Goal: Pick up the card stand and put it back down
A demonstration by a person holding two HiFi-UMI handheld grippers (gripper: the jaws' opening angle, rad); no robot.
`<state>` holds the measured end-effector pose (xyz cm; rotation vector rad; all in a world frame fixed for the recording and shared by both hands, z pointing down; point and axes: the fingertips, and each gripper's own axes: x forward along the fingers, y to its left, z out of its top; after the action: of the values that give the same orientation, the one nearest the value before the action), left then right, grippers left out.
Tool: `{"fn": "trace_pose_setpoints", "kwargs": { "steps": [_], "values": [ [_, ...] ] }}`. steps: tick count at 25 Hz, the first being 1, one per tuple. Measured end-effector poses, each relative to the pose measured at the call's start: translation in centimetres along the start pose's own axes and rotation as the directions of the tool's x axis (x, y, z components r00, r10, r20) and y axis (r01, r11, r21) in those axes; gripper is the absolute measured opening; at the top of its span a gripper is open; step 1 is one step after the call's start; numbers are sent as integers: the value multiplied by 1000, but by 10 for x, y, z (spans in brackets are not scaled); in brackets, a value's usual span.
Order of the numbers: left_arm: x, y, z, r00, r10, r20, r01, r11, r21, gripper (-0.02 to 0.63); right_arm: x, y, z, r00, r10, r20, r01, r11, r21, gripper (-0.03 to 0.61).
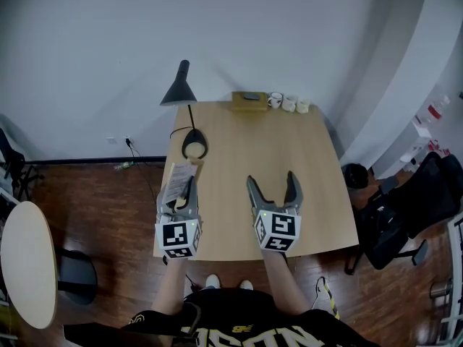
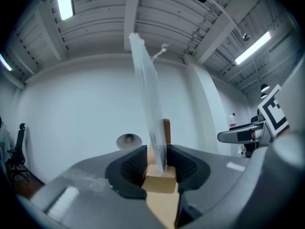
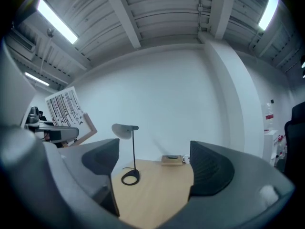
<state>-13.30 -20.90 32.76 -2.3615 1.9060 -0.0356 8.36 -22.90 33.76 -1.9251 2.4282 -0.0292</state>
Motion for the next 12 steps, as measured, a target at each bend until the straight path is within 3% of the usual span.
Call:
{"fn": "trace_pose_setpoints", "kwargs": {
  "steps": [6,12],
  "values": [
    [-5,-10,3,999,-38,9,38,998,40,133,-5,-4,-2,1000,-16,-10,16,1000,-10,466],
    [-2,-8,-3,999,-40,-4,40,999,20,133,-2,1,-8,1000,5,-30,-6,1000,-16,462]
  ]
}}
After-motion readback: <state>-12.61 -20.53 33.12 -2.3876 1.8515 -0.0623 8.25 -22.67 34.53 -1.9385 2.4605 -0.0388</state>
